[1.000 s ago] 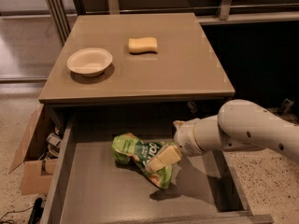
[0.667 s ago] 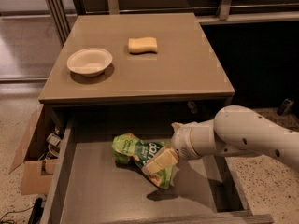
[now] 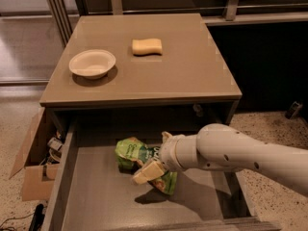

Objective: Pick green rice chip bag from top drawer and place on counter

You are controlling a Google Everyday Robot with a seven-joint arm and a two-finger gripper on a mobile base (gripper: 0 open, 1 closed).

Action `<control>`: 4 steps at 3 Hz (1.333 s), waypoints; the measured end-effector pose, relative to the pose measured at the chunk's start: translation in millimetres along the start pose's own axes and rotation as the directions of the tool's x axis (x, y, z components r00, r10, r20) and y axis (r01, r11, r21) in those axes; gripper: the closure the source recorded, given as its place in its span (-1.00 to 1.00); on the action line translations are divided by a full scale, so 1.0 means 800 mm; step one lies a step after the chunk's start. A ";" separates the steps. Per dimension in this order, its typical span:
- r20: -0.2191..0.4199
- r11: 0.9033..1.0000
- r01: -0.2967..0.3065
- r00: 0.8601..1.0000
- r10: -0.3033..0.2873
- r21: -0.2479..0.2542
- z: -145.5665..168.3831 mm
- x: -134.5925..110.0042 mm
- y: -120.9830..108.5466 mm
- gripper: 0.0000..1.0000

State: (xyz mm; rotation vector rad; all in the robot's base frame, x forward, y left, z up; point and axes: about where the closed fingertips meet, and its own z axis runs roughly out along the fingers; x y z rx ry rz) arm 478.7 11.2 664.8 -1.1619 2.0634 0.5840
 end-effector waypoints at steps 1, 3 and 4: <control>0.013 1.000 0.018 1.000 -0.017 -0.016 0.033 -0.005 0.010 -1.00; 0.032 0.999 0.031 0.999 -0.030 -0.011 0.070 -0.003 0.007 -0.74; 0.032 0.999 0.031 0.999 -0.030 -0.011 0.070 -0.003 0.007 -0.28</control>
Offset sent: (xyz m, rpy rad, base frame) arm 0.0261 0.0547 -0.0539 0.0291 -0.0479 0.0266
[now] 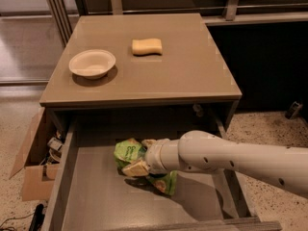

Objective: Pick green rice chip bag from top drawer and place on counter

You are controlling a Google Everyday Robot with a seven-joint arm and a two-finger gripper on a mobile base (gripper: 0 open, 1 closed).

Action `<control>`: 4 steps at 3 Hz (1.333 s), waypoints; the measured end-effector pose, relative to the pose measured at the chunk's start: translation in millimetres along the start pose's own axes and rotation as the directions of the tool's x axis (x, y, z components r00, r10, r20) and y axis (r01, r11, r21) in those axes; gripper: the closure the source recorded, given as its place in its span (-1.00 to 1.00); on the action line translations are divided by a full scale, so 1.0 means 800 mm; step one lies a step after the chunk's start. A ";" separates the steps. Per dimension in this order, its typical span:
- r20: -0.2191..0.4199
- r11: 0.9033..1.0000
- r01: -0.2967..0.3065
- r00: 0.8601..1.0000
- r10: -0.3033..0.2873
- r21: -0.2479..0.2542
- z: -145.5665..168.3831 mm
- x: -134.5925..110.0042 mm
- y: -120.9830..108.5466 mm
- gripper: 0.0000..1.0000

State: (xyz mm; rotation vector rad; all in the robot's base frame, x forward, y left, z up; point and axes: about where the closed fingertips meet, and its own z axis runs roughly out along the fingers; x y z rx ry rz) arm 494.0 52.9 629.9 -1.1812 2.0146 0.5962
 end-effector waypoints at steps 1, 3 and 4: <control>0.000 1.000 0.000 1.000 0.000 0.000 0.000 0.000 0.000 0.19; -0.002 1.000 0.001 1.000 -0.001 -0.001 0.000 -0.001 0.000 1.00; -0.006 1.000 0.010 1.000 -0.010 -0.005 -0.007 -0.010 0.001 1.00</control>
Offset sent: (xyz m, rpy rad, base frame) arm 0.0000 0.0000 0.0000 0.0000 0.0000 0.0000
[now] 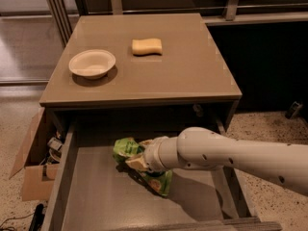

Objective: Pick green rice chip bag from top drawer and place on counter

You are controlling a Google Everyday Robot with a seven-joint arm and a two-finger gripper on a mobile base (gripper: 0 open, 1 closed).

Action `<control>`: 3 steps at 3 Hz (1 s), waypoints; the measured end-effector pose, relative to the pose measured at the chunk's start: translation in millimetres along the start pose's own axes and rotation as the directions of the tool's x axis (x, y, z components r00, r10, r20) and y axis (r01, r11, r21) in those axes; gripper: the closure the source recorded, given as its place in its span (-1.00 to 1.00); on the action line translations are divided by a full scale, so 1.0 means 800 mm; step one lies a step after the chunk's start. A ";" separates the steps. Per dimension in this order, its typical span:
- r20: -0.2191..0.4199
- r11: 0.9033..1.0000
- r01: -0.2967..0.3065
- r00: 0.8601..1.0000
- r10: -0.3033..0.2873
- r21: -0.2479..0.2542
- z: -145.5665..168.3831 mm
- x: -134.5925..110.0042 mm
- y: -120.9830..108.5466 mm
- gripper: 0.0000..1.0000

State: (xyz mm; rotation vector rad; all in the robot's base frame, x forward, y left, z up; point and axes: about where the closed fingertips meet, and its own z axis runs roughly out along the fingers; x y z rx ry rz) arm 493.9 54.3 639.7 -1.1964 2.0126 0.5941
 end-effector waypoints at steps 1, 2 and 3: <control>0.053 0.998 0.047 0.997 -0.049 0.046 -0.058 -0.033 -0.002 1.00; 0.117 0.991 0.108 0.986 -0.117 0.085 -0.133 -0.079 0.005 1.00; 0.134 0.973 0.136 0.978 -0.163 0.187 -0.241 -0.105 -0.006 1.00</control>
Offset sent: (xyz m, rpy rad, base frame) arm -0.0381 -0.1134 0.1999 0.0713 -0.2946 -0.0695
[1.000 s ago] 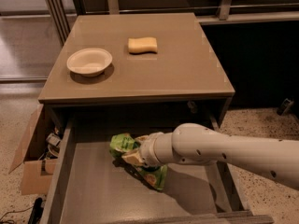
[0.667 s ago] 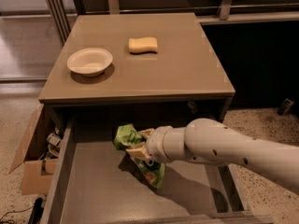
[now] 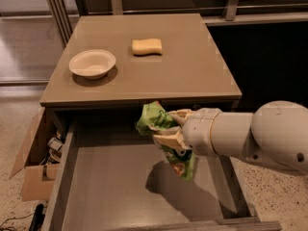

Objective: Pick green rice chip bag from top drawer and place on counter

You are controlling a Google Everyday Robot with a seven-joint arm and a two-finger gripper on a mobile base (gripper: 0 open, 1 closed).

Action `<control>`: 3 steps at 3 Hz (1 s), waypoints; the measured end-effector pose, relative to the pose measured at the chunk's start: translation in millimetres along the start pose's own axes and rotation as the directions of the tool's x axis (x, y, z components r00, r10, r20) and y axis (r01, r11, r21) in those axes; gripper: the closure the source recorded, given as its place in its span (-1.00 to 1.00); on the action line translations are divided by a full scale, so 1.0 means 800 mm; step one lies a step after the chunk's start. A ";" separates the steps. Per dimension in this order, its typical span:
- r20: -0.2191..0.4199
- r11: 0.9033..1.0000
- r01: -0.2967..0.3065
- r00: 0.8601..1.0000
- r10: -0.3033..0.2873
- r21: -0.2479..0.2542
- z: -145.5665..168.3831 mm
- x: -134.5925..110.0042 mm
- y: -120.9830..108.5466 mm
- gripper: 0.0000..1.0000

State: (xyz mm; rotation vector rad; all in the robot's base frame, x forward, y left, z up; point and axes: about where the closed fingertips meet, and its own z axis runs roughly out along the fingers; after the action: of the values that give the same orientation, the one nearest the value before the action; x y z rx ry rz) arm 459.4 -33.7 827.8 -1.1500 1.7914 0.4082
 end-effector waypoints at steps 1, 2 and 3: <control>0.000 1.000 0.000 1.000 0.000 0.000 0.000 0.000 0.000 1.00; 0.015 0.999 0.022 1.000 -0.023 0.042 -0.005 -0.021 -0.019 1.00; 0.016 0.993 0.059 0.998 -0.061 0.100 -0.013 -0.052 -0.074 1.00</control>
Offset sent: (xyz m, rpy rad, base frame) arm 0.0220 -0.0063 0.0291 0.0036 -0.0729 -0.0415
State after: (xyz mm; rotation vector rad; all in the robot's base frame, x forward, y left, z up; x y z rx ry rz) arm 508.7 -48.1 879.6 -1.1232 1.7371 0.2900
